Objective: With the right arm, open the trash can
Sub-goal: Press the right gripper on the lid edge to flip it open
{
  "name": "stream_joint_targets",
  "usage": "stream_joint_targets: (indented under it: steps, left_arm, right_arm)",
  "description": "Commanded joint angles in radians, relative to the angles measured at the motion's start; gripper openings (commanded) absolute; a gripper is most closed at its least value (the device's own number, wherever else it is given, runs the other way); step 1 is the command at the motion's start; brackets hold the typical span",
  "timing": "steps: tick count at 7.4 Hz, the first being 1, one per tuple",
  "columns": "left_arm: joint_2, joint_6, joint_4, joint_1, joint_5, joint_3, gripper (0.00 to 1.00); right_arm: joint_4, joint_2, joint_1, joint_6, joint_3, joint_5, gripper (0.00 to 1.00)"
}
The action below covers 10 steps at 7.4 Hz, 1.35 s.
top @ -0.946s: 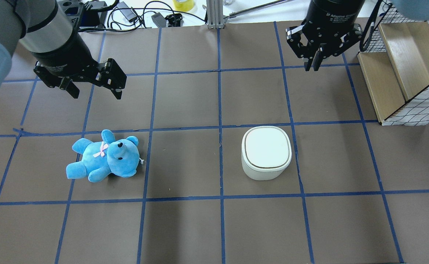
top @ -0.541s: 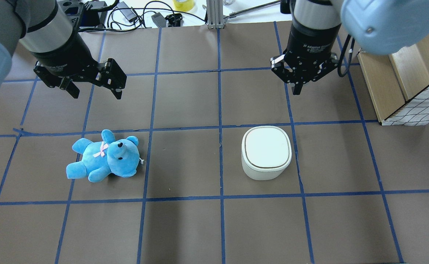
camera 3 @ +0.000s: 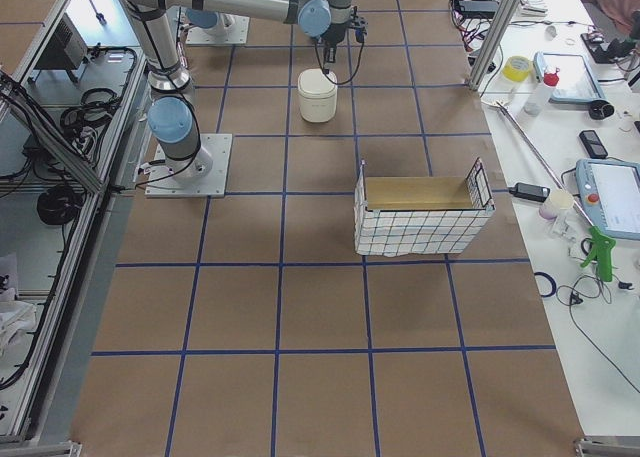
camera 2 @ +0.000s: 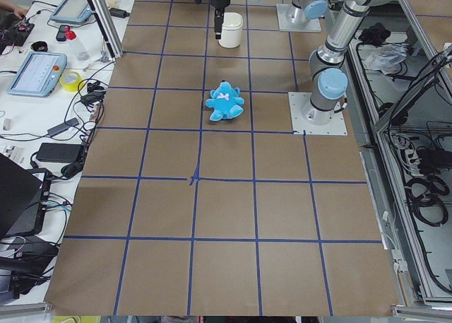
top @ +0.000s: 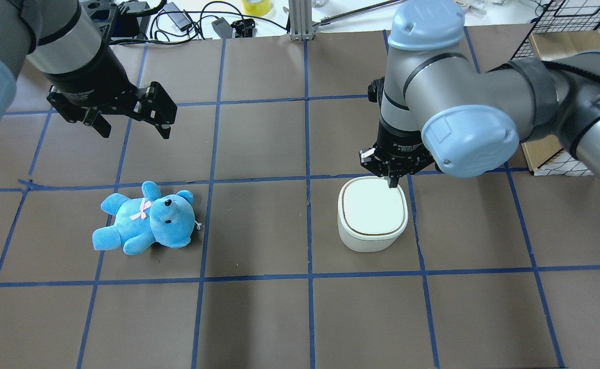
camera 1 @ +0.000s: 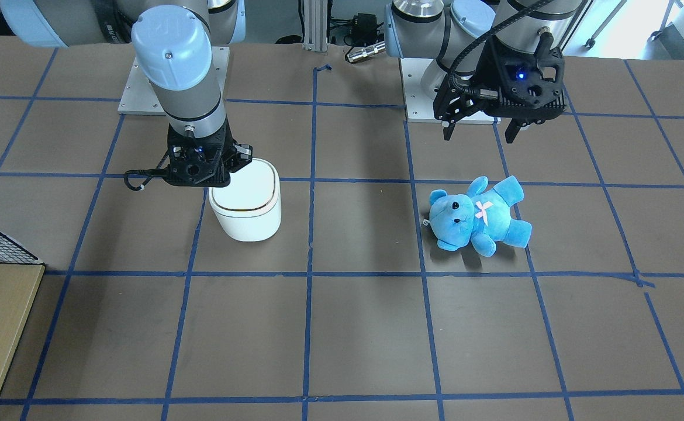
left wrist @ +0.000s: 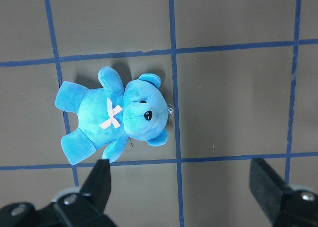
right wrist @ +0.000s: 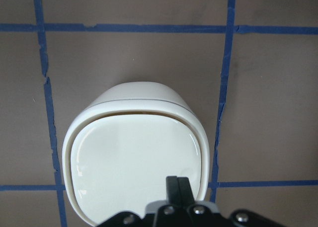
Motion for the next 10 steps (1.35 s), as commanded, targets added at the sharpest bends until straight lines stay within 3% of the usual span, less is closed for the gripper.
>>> stream_joint_targets:
  steps: [1,8,9,10]
  left_arm:
    - [0.0,-0.001,0.0,0.0,0.0,0.0,1.0]
    - [0.0,0.0,0.0,0.0,0.0,0.0,1.0]
    - [0.0,-0.001,0.0,0.0,0.0,0.0,1.0]
    - [0.0,0.0,0.0,0.0,0.0,0.0,1.0]
  right_arm:
    - [-0.007,0.005,0.002,-0.003,0.046,-0.003,0.0]
    - [-0.024,0.041,0.003,-0.003,0.068,-0.004,0.0]
    - [-0.024,0.028,0.003,-0.012,0.047,-0.007,0.29]
    - [-0.012,-0.006,0.002,-0.024,0.002,-0.006,0.99]
